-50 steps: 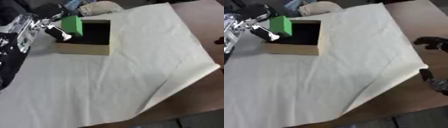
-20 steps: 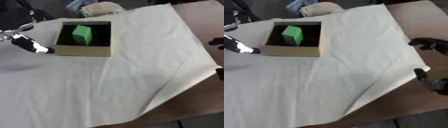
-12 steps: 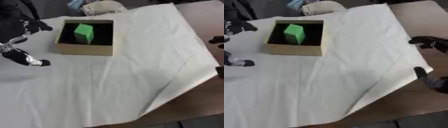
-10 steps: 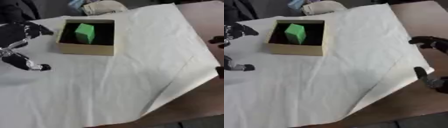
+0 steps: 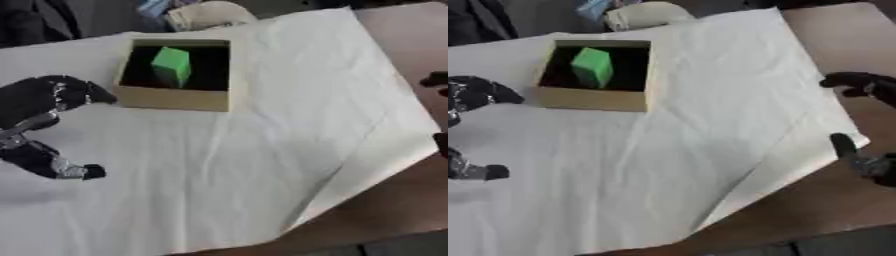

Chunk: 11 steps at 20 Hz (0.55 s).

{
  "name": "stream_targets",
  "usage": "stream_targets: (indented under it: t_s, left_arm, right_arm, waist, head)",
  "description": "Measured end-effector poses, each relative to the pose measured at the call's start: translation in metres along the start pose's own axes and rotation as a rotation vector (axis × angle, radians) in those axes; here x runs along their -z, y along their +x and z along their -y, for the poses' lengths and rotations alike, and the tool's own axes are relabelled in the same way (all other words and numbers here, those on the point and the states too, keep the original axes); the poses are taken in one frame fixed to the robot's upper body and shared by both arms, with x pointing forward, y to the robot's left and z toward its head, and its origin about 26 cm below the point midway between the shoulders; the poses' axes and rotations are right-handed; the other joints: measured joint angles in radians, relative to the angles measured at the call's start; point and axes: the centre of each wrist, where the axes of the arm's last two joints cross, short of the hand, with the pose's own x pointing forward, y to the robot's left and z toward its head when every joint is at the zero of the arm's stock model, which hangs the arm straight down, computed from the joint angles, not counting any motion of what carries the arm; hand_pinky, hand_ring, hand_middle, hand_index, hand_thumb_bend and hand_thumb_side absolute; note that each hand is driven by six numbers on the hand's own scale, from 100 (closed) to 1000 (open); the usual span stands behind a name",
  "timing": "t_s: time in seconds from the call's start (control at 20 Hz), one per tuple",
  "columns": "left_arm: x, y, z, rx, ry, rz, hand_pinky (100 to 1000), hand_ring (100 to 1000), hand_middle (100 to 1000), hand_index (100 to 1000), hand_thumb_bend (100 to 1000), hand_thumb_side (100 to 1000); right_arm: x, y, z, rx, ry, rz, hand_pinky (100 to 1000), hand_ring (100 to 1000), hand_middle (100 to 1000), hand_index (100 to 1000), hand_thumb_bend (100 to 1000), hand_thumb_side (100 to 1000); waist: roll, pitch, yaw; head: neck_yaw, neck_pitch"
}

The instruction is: Pick up objects on the table and place them in the box.

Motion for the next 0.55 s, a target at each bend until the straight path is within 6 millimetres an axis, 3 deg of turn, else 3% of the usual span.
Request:
stream_targets:
  t_s: [0.55]
  left_arm:
    - [-0.0022, 0.0105, 0.0038, -0.031, -0.081, 0.016, 850, 794, 779, 921, 608, 664]
  right_arm:
    - [-0.0008, -0.0003, -0.001, 0.002, 0.002, -0.003, 893, 1000, 893, 1000, 100, 145]
  waist:
    - [-0.003, -0.003, 0.004]
  head:
    - [0.0, 0.006]
